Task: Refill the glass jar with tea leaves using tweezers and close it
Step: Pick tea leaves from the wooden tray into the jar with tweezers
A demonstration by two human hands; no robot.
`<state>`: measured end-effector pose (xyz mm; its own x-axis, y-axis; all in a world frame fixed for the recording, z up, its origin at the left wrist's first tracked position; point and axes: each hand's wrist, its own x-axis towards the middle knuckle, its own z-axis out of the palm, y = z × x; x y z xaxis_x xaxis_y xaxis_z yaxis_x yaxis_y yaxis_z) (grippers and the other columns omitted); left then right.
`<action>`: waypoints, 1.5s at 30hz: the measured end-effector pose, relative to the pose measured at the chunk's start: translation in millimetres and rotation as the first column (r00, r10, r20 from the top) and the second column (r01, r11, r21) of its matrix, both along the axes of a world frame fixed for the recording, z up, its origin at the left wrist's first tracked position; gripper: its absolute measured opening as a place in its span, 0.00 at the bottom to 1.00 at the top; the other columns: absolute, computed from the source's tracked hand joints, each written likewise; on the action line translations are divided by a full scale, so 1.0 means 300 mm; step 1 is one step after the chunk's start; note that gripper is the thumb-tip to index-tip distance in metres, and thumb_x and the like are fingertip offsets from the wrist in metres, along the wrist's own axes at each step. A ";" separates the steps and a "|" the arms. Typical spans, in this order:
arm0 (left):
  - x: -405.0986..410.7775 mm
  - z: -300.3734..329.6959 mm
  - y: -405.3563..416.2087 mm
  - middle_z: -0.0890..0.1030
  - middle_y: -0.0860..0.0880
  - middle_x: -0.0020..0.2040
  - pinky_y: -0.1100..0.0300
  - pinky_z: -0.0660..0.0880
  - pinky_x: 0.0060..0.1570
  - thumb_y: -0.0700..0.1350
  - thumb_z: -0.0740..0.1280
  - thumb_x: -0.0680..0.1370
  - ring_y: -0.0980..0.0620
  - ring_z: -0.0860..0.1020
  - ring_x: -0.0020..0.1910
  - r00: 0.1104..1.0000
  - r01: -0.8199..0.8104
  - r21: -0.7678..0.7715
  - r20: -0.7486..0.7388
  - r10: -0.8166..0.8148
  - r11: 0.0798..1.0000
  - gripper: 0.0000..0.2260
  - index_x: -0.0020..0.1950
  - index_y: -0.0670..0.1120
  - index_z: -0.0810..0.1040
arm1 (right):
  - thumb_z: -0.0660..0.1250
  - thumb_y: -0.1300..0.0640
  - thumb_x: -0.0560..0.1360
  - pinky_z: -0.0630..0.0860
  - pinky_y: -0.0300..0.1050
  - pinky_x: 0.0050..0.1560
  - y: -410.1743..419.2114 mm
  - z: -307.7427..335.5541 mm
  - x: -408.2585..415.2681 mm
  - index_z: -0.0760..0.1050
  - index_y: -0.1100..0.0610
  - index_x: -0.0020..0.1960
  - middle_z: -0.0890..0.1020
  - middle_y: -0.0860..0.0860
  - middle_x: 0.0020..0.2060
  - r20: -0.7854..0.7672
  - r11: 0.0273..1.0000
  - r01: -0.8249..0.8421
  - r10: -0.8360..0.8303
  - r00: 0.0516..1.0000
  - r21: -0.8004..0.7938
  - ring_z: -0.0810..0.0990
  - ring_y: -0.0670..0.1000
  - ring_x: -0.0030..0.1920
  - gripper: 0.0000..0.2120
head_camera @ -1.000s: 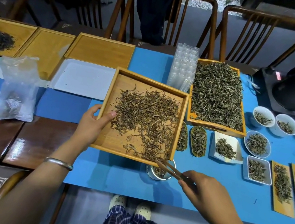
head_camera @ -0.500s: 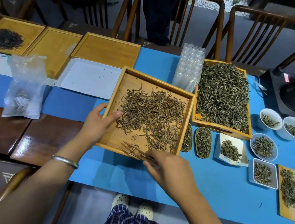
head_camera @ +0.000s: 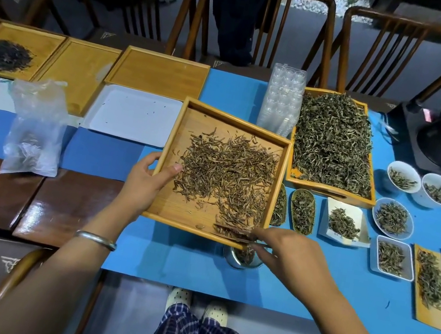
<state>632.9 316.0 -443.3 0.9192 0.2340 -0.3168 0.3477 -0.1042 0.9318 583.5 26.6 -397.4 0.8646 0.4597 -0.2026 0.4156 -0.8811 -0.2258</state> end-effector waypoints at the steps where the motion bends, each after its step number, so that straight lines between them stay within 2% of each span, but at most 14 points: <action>1: 0.000 0.000 -0.001 0.86 0.53 0.42 0.50 0.81 0.47 0.53 0.73 0.74 0.54 0.84 0.39 1.000 -0.004 0.000 0.000 0.004 1.000 0.08 0.51 0.56 0.78 | 0.59 0.45 0.79 0.76 0.45 0.42 -0.016 0.002 -0.002 0.74 0.44 0.61 0.82 0.43 0.52 -0.010 1.000 0.003 -0.003 1.000 -0.005 0.80 0.48 0.52 0.12; 4: 0.000 0.004 -0.006 0.86 0.53 0.42 0.51 0.81 0.47 0.53 0.73 0.75 0.55 0.84 0.38 1.000 -0.005 -0.004 -0.010 0.005 1.000 0.10 0.54 0.55 0.78 | 0.57 0.43 0.79 0.75 0.44 0.43 -0.055 0.010 -0.011 0.72 0.41 0.64 0.82 0.41 0.53 -0.025 1.000 0.021 -0.022 0.999 -0.022 0.79 0.46 0.54 0.15; 12: -0.003 0.017 -0.008 0.86 0.46 0.49 0.40 0.80 0.54 0.51 0.73 0.75 0.42 0.84 0.48 1.000 -0.002 -0.019 -0.025 0.001 1.000 0.10 0.54 0.53 0.79 | 0.58 0.45 0.80 0.77 0.46 0.48 -0.131 0.030 -0.035 0.72 0.43 0.65 0.80 0.41 0.56 -0.046 0.995 0.062 -0.066 0.997 -0.075 0.78 0.46 0.56 0.15; 15: -0.004 0.016 -0.006 0.86 0.48 0.49 0.40 0.79 0.55 0.53 0.73 0.75 0.44 0.84 0.47 0.999 0.000 -0.002 -0.035 0.000 1.000 0.09 0.53 0.56 0.78 | 0.61 0.46 0.79 0.78 0.45 0.44 -0.143 0.042 -0.051 0.73 0.43 0.64 0.82 0.42 0.54 -0.002 0.995 0.079 -0.079 0.997 -0.055 0.80 0.46 0.53 0.14; 18: -0.008 0.017 -0.004 0.86 0.48 0.48 0.40 0.79 0.54 0.54 0.73 0.74 0.44 0.85 0.46 0.999 0.002 -0.003 -0.037 -0.002 1.000 0.09 0.52 0.57 0.78 | 0.68 0.50 0.75 0.76 0.45 0.34 -0.099 0.055 -0.055 0.79 0.47 0.58 0.84 0.45 0.44 0.064 0.993 0.104 -0.108 0.992 0.057 0.83 0.50 0.43 0.12; 20: -0.011 0.018 -0.004 0.86 0.48 0.48 0.40 0.79 0.54 0.54 0.73 0.74 0.44 0.85 0.47 0.999 0.000 -0.009 -0.032 0.000 1.000 0.09 0.53 0.57 0.79 | 0.72 0.52 0.73 0.77 0.45 0.30 -0.035 0.057 -0.041 0.81 0.49 0.54 0.85 0.47 0.40 0.133 0.990 0.070 -0.086 0.987 0.122 0.83 0.52 0.38 0.10; 22: -0.015 0.019 -0.004 0.86 0.47 0.49 0.39 0.79 0.55 0.53 0.73 0.74 0.44 0.85 0.48 1.000 -0.010 -0.016 -0.026 0.010 1.000 0.09 0.53 0.56 0.79 | 0.70 0.52 0.74 0.79 0.46 0.31 0.045 0.050 -0.017 0.80 0.51 0.53 0.85 0.48 0.40 0.165 0.989 0.008 -0.033 0.986 0.150 0.83 0.52 0.39 0.08; 25: -0.020 0.023 -0.004 0.86 0.47 0.48 0.39 0.79 0.55 0.52 0.73 0.75 0.44 0.85 0.47 0.999 -0.023 -0.025 -0.026 0.023 0.999 0.09 0.53 0.55 0.79 | 0.62 0.49 0.78 0.78 0.44 0.35 0.151 0.021 0.016 0.78 0.50 0.54 0.83 0.46 0.42 0.184 0.990 -0.087 0.067 0.981 0.107 0.82 0.50 0.42 0.09; 28: -0.021 0.025 -0.003 0.87 0.48 0.46 0.40 0.80 0.54 0.52 0.73 0.75 0.46 0.85 0.45 0.999 -0.028 -0.021 -0.020 0.027 0.999 0.08 0.53 0.54 0.79 | 0.67 0.51 0.75 0.74 0.43 0.31 0.207 0.010 0.025 0.79 0.53 0.50 0.82 0.48 0.38 0.218 0.980 -0.179 0.158 0.963 0.082 0.81 0.53 0.38 0.07; 30: -0.021 0.027 -0.004 0.87 0.51 0.43 0.41 0.80 0.53 0.52 0.73 0.75 0.48 0.85 0.43 1.000 -0.026 -0.007 -0.009 0.026 1.000 0.07 0.51 0.55 0.79 | 0.66 0.52 0.76 0.75 0.45 0.32 0.207 0.000 0.023 0.79 0.54 0.51 0.81 0.50 0.38 0.214 0.975 -0.212 0.192 0.958 0.073 0.81 0.55 0.38 0.08; 33: -0.018 0.031 -0.007 0.87 0.51 0.42 0.41 0.79 0.53 0.53 0.73 0.75 0.46 0.84 0.43 1.000 -0.016 0.012 -0.007 0.016 1.000 0.07 0.50 0.56 0.79 | 0.61 0.51 0.79 0.76 0.47 0.38 0.162 -0.018 0.020 0.77 0.54 0.57 0.81 0.50 0.43 0.187 0.972 -0.212 0.190 0.964 0.105 0.81 0.55 0.44 0.11; 36: -0.018 0.035 -0.006 0.87 0.47 0.45 0.38 0.78 0.54 0.54 0.73 0.75 0.41 0.83 0.43 1.000 -0.005 0.008 -0.011 0.005 1.000 0.08 0.51 0.56 0.78 | 0.60 0.49 0.79 0.78 0.48 0.40 0.097 -0.020 0.023 0.76 0.52 0.60 0.82 0.49 0.46 0.152 0.973 -0.195 0.176 0.973 0.123 0.81 0.54 0.47 0.13; 40: -0.016 0.035 -0.005 0.86 0.44 0.46 0.35 0.77 0.54 0.54 0.73 0.75 0.34 0.82 0.46 1.000 0.006 -0.003 -0.016 -0.006 1.000 0.08 0.52 0.57 0.79 | 0.66 0.52 0.77 0.77 0.46 0.34 0.010 -0.014 0.028 0.79 0.52 0.58 0.84 0.48 0.42 0.176 0.977 -0.201 0.186 0.967 0.072 0.83 0.53 0.42 0.11; 45: -0.012 0.031 -0.004 0.87 0.47 0.46 0.36 0.78 0.55 0.54 0.73 0.74 0.38 0.84 0.48 1.000 0.003 -0.008 -0.026 -0.003 1.000 0.10 0.53 0.55 0.79 | 0.71 0.51 0.73 0.74 0.41 0.28 -0.067 -0.012 0.020 0.81 0.50 0.52 0.83 0.45 0.36 0.224 0.985 -0.170 0.170 0.960 -0.019 0.82 0.50 0.36 0.08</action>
